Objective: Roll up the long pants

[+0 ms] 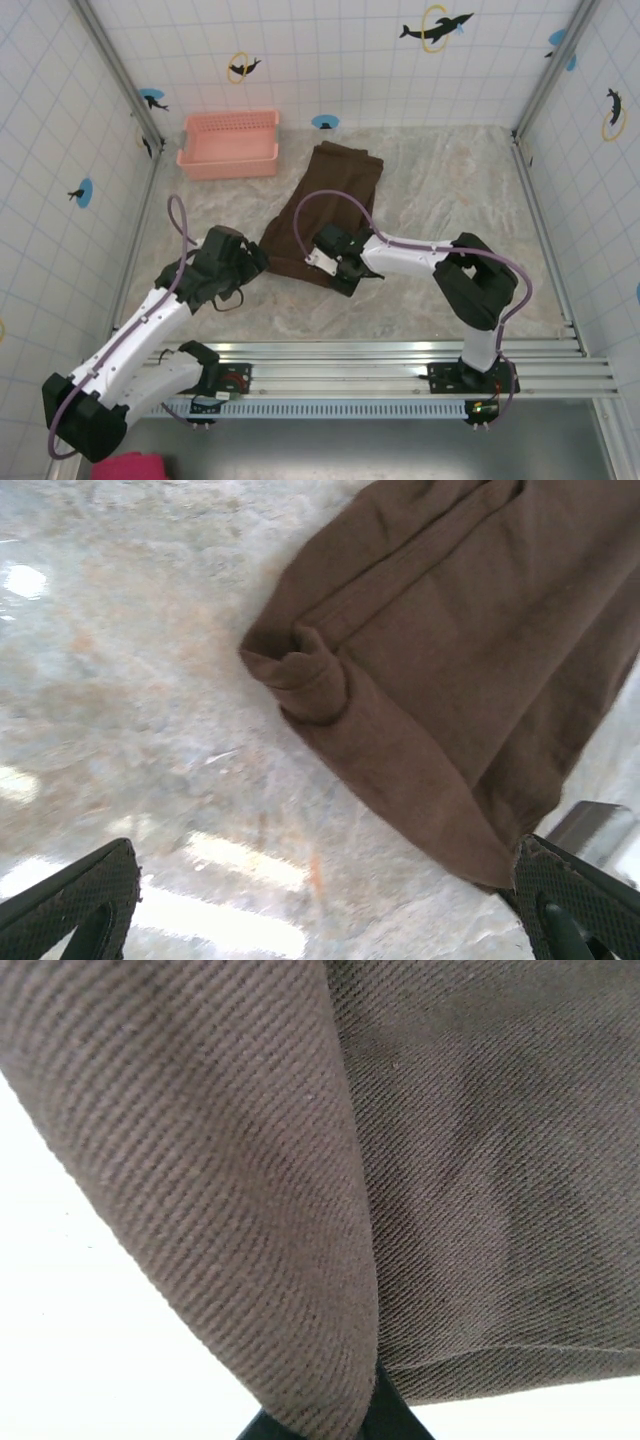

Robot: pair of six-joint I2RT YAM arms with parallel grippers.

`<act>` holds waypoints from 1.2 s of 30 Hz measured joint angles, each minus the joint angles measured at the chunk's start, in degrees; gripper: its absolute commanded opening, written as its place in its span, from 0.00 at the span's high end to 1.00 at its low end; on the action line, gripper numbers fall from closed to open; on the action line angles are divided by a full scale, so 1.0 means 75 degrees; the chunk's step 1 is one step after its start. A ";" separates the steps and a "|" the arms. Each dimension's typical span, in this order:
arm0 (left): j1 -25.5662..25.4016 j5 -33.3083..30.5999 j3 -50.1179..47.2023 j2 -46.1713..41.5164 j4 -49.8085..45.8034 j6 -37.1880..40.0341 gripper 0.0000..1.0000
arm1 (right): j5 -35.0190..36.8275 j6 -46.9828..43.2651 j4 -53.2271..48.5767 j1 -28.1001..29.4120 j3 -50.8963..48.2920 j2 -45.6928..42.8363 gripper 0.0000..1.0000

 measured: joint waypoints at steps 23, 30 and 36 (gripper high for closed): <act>-0.0449 -0.1099 -0.4028 -0.0044 0.6878 -0.2084 0.03 | -0.1268 -0.0003 0.0143 -0.0221 0.0443 0.0431 1.00; -0.0449 -0.1443 -0.4436 0.0289 0.7810 -0.2229 0.03 | -0.1443 -0.0041 0.0032 -0.0294 0.0554 0.0510 1.00; -0.0449 -0.1696 -0.4657 0.0720 0.8480 -0.2279 0.03 | -0.1515 -0.0090 0.0009 -0.0326 0.0574 0.0536 1.00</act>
